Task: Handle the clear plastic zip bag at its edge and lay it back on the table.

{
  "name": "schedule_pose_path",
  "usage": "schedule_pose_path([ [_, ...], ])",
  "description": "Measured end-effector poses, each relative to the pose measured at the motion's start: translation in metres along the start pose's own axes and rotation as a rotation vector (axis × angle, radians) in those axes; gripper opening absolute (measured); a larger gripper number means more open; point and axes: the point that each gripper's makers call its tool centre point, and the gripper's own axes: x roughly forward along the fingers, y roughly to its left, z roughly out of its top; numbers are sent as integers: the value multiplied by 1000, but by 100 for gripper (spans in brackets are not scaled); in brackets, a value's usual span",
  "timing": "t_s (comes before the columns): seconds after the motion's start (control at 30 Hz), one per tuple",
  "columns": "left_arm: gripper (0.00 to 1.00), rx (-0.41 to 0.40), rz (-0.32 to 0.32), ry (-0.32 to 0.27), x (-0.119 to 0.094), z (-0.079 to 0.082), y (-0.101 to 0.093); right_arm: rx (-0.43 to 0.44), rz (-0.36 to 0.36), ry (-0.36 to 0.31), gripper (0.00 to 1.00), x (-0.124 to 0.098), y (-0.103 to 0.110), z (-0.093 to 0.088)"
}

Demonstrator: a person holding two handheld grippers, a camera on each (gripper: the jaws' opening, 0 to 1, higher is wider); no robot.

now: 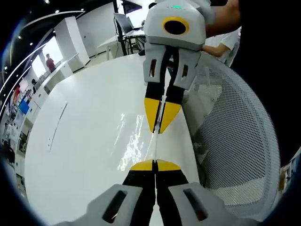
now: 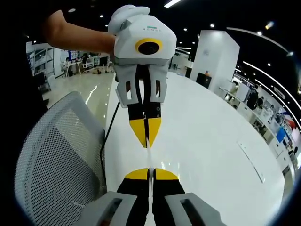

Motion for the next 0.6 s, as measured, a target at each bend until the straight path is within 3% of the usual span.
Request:
schedule_pose_path([
  [0.6, 0, -12, -2, -4, -1, -4, 0, 4, 2, 5, 0, -2, 0, -3],
])
